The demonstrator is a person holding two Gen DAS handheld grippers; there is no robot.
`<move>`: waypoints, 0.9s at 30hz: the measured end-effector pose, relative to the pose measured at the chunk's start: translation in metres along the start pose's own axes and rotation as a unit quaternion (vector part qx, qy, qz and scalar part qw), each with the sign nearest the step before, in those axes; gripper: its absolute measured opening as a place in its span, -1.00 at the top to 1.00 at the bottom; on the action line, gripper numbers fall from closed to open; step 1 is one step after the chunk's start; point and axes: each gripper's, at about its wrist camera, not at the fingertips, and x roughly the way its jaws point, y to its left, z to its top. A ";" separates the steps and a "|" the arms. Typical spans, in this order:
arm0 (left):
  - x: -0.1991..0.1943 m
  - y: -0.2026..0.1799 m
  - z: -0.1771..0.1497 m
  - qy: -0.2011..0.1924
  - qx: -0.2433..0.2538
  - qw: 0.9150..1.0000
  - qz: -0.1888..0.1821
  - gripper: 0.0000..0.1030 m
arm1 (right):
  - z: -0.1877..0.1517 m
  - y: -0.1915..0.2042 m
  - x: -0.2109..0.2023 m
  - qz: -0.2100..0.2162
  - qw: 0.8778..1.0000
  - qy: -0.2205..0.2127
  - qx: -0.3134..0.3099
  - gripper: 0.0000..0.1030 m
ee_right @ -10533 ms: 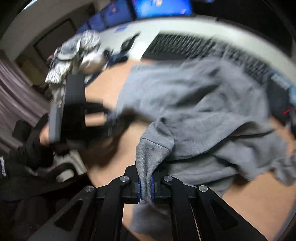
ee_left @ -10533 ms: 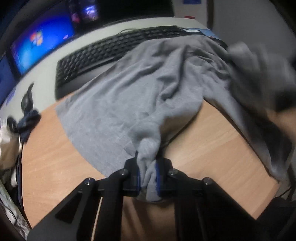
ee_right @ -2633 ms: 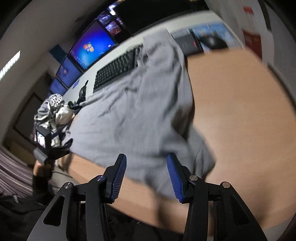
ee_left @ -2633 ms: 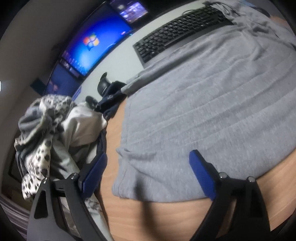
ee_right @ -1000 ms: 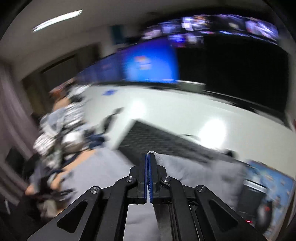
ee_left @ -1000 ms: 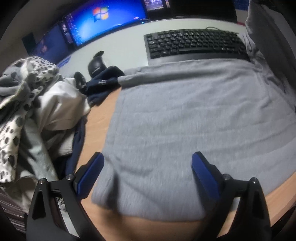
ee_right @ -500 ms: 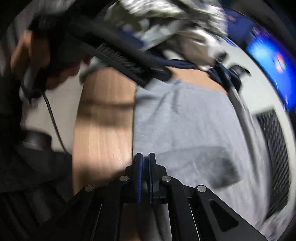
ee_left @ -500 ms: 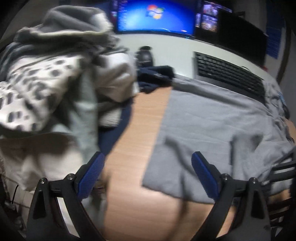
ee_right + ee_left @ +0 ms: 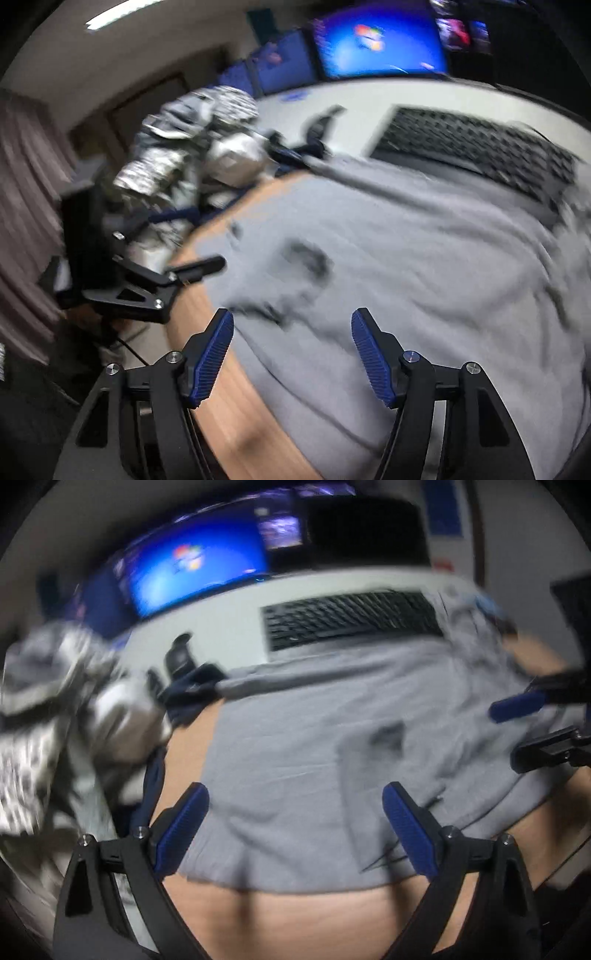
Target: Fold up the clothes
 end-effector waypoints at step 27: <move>0.013 -0.061 -0.002 0.059 0.071 0.992 -0.081 0.15 | -0.096 -0.057 -0.061 -0.051 0.983 -0.089 0.151 -0.48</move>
